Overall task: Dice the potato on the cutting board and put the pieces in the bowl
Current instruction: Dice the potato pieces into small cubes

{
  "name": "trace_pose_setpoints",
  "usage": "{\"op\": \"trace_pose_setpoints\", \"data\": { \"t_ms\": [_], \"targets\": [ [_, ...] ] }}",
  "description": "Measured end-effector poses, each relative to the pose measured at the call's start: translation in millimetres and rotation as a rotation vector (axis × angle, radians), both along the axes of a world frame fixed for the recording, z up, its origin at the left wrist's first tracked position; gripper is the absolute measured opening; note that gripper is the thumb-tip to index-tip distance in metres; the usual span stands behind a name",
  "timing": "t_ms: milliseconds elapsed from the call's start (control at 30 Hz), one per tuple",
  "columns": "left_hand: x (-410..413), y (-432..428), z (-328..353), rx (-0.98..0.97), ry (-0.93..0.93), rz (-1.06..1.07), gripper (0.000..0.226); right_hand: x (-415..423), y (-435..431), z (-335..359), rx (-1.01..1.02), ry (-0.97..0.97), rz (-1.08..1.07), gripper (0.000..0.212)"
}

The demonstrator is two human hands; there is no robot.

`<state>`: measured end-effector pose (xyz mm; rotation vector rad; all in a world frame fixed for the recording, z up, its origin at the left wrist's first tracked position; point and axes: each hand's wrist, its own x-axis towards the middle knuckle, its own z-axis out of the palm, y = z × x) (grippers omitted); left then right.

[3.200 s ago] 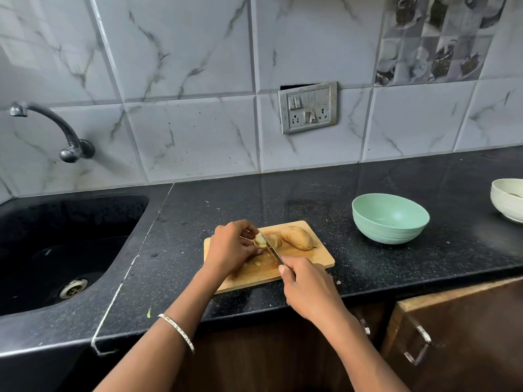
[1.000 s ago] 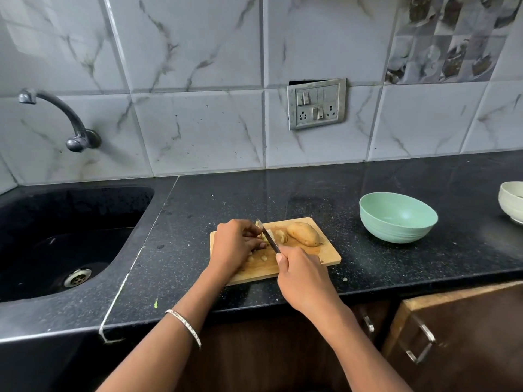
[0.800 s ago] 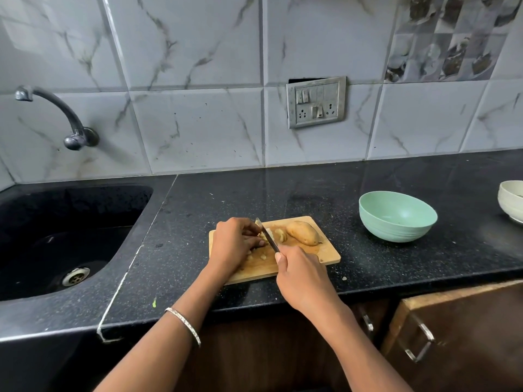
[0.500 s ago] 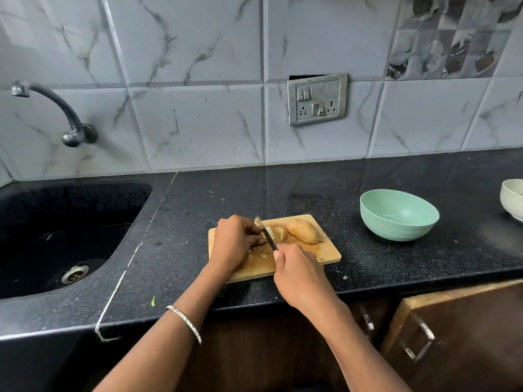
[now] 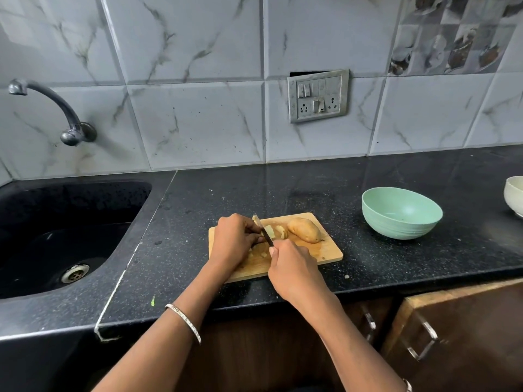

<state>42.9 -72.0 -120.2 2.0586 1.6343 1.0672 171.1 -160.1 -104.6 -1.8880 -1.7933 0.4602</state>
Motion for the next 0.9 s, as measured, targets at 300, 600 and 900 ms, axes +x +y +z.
{"op": "trace_pose_setpoints", "data": {
  "t_ms": [300,600,900],
  "targets": [
    [0,-2,3,-0.006,0.035,0.002,0.013,1,6,-1,-0.064,0.050,0.005,0.028],
    [2,-6,5,0.009,0.041,0.049,0.011,4,-4,1,-0.084,0.002,0.030,0.022],
    [-3,-5,16,-0.021,0.087,0.068,0.015,53,-33,35,-0.157,-0.003,0.129,0.028]
  ]
}}
